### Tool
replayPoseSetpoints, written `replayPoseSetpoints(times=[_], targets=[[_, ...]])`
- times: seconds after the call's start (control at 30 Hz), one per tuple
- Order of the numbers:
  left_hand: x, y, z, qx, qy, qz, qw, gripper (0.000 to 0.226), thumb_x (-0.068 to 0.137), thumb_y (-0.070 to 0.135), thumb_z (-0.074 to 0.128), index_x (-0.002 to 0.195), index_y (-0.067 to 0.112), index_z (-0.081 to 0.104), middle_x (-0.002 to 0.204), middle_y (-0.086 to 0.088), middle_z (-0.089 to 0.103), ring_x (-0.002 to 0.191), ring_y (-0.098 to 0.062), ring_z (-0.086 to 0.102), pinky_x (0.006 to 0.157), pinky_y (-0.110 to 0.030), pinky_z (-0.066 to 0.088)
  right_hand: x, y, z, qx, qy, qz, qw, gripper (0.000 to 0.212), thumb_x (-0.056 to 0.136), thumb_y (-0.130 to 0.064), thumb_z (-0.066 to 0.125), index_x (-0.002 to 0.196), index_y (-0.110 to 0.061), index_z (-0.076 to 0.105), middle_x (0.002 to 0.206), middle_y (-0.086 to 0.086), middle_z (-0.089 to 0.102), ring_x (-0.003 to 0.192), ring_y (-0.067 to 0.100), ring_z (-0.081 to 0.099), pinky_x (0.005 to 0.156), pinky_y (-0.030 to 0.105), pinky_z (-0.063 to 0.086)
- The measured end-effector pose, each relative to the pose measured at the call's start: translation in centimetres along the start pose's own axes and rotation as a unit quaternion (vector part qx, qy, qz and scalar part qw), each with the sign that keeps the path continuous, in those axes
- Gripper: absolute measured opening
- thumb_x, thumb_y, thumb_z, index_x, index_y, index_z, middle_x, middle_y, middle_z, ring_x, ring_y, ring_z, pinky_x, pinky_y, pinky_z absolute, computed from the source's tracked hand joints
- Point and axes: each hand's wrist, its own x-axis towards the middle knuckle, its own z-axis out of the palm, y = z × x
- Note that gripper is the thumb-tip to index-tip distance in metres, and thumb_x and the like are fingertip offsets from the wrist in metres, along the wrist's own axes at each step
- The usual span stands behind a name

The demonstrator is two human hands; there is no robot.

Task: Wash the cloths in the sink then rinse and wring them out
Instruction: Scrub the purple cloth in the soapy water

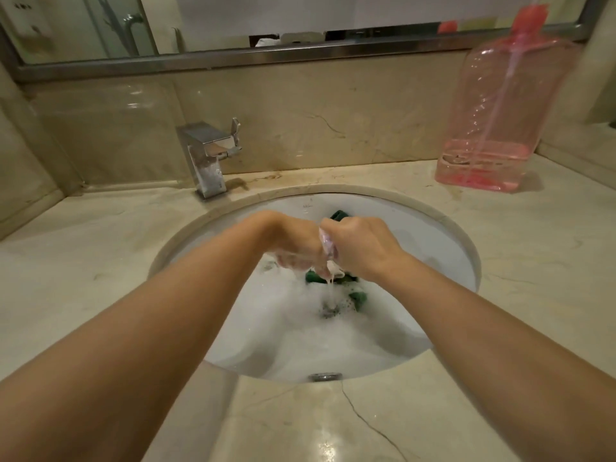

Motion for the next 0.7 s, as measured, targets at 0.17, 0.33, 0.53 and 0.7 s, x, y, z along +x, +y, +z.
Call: replayPoseSetpoints(times=[0.17,0.33,0.53,0.7], targets=[[-2.2,-0.3,-1.0,-0.116,-0.129,0.011,0.985,0.006,0.096,0.014,0.055,0.092,0.018,0.052,0.059,0.006,0.032,0.046,-0.004,0.025,0.046,-0.014,0.027,0.0,-0.2,0.4,-0.008,0.100,-0.061,0.993,0.040,0.044,0.010,0.081,0.068,-0.013,0.058,0.042,0.001,0.045,0.034,0.018,0.022,0.047,0.008,0.004],[-2.1,-2.0,0.4,-0.205,-0.133,0.009,0.970,0.027,0.091,0.015,0.058,0.079,0.026,0.037,0.066,0.009,0.036,0.054,-0.004,0.030,0.043,-0.012,0.028,-0.1,-0.7,0.1,0.002,0.135,-0.113,0.984,0.033,0.048,0.013,0.074,0.066,-0.011,0.057,0.042,0.004,0.041,0.035,0.018,0.020,0.051,0.009,0.003],[-2.2,-4.1,3.0,-0.360,-0.197,0.094,0.907,0.045,0.066,0.026,0.087,0.067,0.019,0.042,0.048,0.009,0.037,0.035,0.000,0.029,0.031,-0.010,0.023,-0.1,-1.1,-0.3,-0.028,0.160,-0.197,0.967,0.030,0.050,0.005,0.079,0.063,-0.013,0.057,0.043,0.002,0.038,0.038,0.017,0.016,0.042,0.016,0.015],[-3.0,-4.4,4.5,-0.391,-0.174,0.095,0.899,0.034,0.070,0.025,0.085,0.058,0.024,0.053,0.048,0.009,0.036,0.036,0.000,0.028,0.032,-0.010,0.021,0.0,-1.5,0.1,-0.062,0.141,-0.210,0.965,0.035,0.043,0.007,0.077,0.062,-0.012,0.056,0.044,0.002,0.037,0.038,0.017,0.016,0.042,0.016,0.014]])
